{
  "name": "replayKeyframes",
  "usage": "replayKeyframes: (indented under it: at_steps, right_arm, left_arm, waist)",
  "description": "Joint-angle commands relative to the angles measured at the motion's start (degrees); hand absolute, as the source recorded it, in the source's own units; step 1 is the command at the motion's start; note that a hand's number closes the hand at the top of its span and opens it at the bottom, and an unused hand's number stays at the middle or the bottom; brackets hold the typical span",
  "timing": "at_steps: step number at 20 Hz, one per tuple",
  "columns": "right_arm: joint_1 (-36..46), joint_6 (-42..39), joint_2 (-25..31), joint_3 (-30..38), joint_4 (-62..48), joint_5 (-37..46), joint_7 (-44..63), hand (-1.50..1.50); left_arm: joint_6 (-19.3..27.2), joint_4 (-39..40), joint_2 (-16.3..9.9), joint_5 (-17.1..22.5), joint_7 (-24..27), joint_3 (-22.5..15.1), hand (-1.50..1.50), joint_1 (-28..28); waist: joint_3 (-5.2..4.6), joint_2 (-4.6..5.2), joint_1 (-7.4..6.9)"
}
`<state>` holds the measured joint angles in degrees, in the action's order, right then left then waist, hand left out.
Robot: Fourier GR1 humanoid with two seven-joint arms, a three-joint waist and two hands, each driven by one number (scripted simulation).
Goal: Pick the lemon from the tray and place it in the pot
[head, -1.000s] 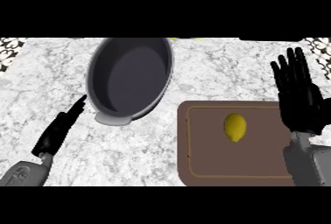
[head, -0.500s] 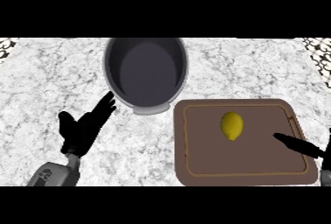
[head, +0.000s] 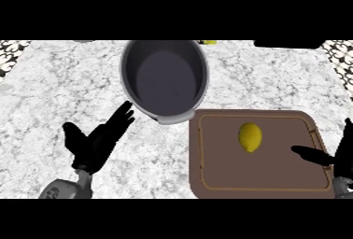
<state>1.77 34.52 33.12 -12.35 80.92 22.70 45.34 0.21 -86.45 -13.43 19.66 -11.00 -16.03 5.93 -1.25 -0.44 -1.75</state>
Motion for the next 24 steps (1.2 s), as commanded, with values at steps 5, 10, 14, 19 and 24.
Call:
replayKeyframes:
  at_steps: [5, 10, 14, 19, 24]
  right_arm:
    - [11.90, -16.35, 0.71, -4.93, 14.44, 4.11, 32.62, -1.50]
    - [15.80, -20.68, -2.91, -3.03, 16.07, 3.36, 39.71, -1.50]
    - [20.13, -23.40, -6.64, -0.77, 12.40, 4.26, 39.84, -1.50]
    - [21.78, -24.53, -13.18, 0.69, 10.62, 8.05, 39.88, -1.50]
    - [26.58, -25.34, -20.07, 2.94, 2.43, 13.64, 39.88, -1.50]
  left_arm:
    - [0.28, -2.71, -0.42, 0.68, -1.37, 0.48, 0.00, -1.29]
    - [0.21, -3.58, -0.34, 0.41, -1.19, -0.19, 0.00, -3.34]
    - [0.08, -2.24, -0.57, 0.81, -1.24, 1.06, 0.00, -2.61]
    - [1.12, -1.61, -0.19, 0.47, -2.04, 2.12, 0.00, -0.35]
    - [-0.23, -5.33, -1.07, 1.51, -2.95, 1.64, 0.00, -3.09]
  waist:
    - [0.59, -0.49, 0.08]
    - [0.59, -0.57, 0.95]
    - [0.68, -0.02, 1.18]
    - [0.84, -0.06, 2.48]
    - [0.94, 0.12, 0.89]
